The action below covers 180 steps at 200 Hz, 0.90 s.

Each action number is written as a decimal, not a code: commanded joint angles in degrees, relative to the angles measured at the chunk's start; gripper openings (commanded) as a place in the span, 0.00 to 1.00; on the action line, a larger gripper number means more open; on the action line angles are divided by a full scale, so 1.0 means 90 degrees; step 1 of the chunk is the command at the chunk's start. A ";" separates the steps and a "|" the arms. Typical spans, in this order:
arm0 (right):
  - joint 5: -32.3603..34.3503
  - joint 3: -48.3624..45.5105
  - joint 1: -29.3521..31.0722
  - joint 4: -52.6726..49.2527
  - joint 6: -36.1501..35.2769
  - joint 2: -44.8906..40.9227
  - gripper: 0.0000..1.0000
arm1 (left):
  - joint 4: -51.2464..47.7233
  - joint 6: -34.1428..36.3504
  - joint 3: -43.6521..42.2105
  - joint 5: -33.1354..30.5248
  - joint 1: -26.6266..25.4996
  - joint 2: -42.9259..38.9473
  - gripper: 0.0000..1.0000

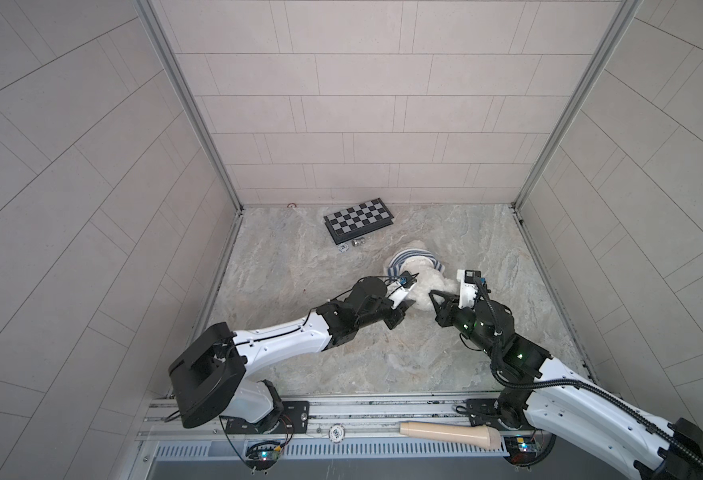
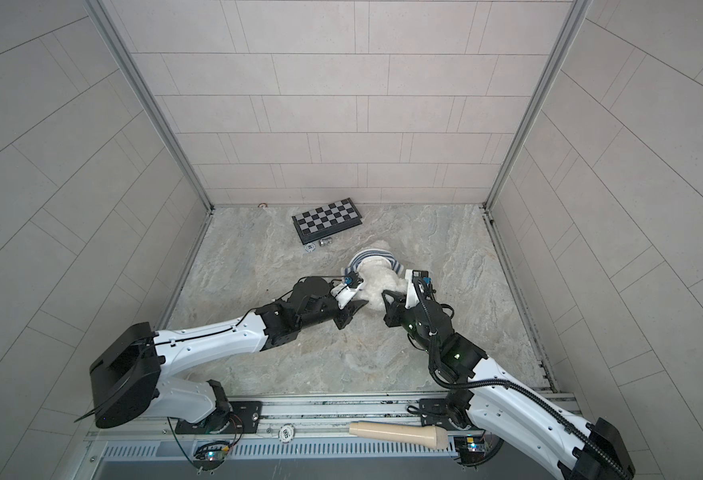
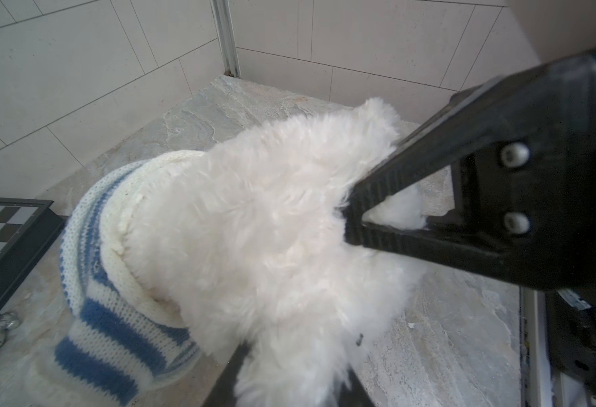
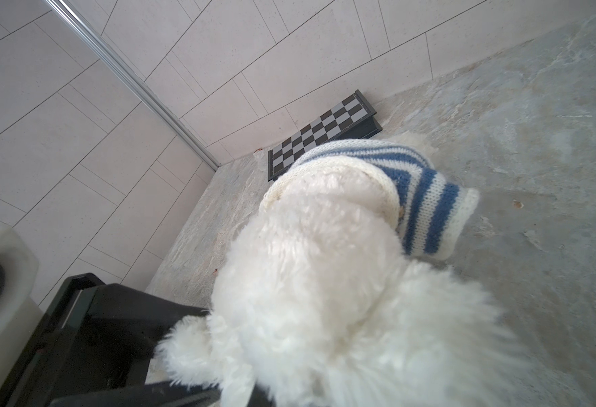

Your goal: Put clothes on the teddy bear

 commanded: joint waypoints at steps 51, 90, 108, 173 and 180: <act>0.0034 0.0210 -0.0050 -0.0132 -0.0235 -0.0166 0.14 | -0.0088 -0.0072 -0.0039 0.0075 -0.0001 -0.0245 0.00; 0.0015 0.0192 -0.0049 -0.0364 -0.0580 -0.0263 0.36 | -0.0305 -0.0122 -0.0216 -0.0045 -0.0002 -0.0669 0.00; -0.0133 0.0146 -0.0056 -0.0334 -0.0804 -0.0268 0.45 | -0.0506 -0.0165 -0.0308 -0.0288 0.0001 -0.0923 0.00; -0.1255 0.0130 0.0021 0.0020 -0.2347 -0.0161 0.59 | -0.1326 -0.0213 -0.0616 -0.0703 -0.0004 -0.2165 0.00; -0.1370 0.0093 0.0048 0.0140 -0.2541 -0.0207 0.59 | -0.1406 -0.0210 -0.0618 -0.0742 -0.0009 -0.2270 0.00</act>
